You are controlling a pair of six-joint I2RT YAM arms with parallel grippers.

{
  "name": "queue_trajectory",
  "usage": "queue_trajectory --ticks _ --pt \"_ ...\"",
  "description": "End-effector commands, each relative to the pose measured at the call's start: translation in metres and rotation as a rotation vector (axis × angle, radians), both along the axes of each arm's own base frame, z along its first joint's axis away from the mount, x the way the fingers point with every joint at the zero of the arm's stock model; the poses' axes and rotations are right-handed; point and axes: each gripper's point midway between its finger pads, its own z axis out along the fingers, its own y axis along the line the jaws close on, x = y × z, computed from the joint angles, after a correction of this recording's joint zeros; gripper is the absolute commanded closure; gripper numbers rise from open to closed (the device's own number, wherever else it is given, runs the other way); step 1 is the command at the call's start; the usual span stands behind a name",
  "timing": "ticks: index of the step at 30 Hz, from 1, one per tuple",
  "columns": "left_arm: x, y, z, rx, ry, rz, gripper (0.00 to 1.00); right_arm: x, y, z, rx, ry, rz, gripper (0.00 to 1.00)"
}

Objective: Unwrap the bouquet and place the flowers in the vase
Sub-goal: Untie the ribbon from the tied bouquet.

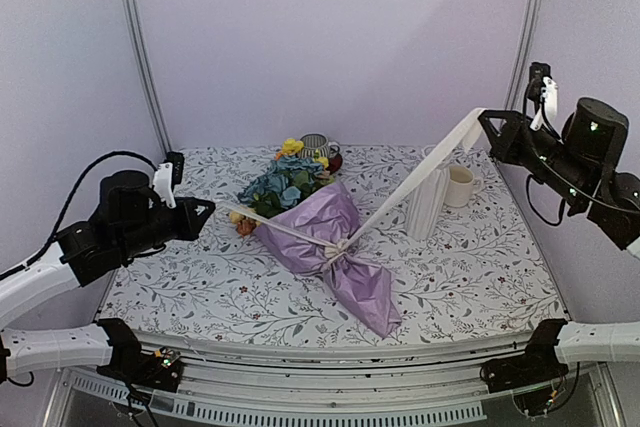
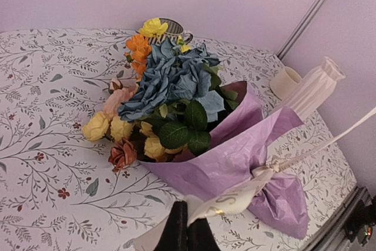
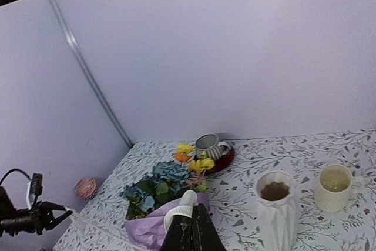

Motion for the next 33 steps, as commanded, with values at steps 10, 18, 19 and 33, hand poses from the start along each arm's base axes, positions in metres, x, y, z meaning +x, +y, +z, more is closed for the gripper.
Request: queue_trajectory --ticks 10,18,19,33 --pt "0.001 0.038 0.039 0.033 -0.108 0.145 1.00 -0.002 -0.116 -0.139 -0.061 0.235 -0.583 0.97" --pt "-0.005 0.070 0.056 0.014 -0.163 0.287 1.00 0.001 -0.153 -0.208 -0.096 0.415 -0.721 0.97" --pt "-0.005 0.077 0.054 0.020 -0.163 0.320 1.00 0.002 -0.162 -0.209 -0.075 0.428 -0.753 0.98" --pt "0.019 0.122 -0.019 -0.007 0.044 0.478 1.00 0.034 -0.198 -0.239 0.043 0.555 -0.740 0.91"
